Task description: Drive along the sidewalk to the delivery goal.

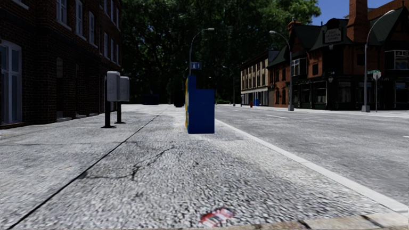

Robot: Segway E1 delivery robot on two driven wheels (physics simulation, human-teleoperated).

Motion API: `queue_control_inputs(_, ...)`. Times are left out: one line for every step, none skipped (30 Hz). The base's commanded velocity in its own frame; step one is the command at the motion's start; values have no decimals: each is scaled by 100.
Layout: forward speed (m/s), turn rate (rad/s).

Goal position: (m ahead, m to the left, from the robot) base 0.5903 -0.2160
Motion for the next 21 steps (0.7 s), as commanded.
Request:
queue_control_inputs(98, 35)
queue_control_inputs(93, 35)
queue_control_inputs(86, 35)
queue_control_inputs(86, 35)
queue_control_inputs(72, 29)
queue_control_inputs(42, 5)
queue_control_inputs(0, 0)
queue_control_inputs(0, 0)
queue_control_inputs(0, 0)
queue_control_inputs(0, 0)
queue_control_inputs(0, 0)
queue_control_inputs(0, 0)
queue_control_inputs(0, 0)
queue_control_inputs(0, 0)
queue_control_inputs(0, 0)
queue_control_inputs(0, 0)
queue_control_inputs(0, 0)
queue_control_inputs(0, 0)
queue_control_inputs(0, 0)
queue_control_inputs(0, 0)
queue_control_inputs(0, 0)
